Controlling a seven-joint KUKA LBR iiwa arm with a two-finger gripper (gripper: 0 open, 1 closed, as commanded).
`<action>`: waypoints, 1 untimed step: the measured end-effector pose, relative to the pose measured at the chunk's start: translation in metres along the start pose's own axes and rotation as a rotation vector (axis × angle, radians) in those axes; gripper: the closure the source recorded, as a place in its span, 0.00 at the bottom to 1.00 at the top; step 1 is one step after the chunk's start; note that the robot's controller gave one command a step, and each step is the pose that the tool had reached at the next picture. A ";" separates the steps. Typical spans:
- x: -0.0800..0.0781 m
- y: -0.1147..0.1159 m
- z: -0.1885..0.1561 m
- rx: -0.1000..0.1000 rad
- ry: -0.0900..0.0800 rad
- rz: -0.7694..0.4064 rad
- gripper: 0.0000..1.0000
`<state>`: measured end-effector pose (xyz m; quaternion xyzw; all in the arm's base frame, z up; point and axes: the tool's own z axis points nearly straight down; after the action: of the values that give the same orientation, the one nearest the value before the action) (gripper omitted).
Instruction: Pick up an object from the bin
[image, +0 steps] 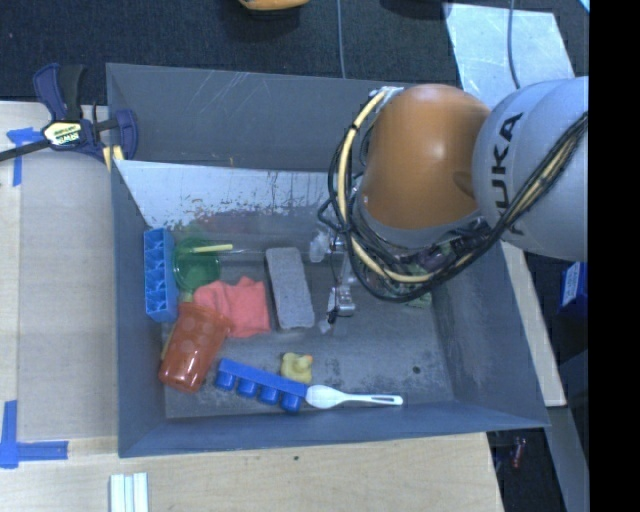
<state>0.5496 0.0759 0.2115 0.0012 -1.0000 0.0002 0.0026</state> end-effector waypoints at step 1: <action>-0.002 0.000 -0.005 -0.001 -0.009 0.002 0.00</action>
Offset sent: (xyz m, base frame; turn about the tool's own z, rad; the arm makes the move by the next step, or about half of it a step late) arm -0.0143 0.0423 -0.0530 0.0176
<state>0.5513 0.0757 0.2160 0.0002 -1.0000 -0.0004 -0.0017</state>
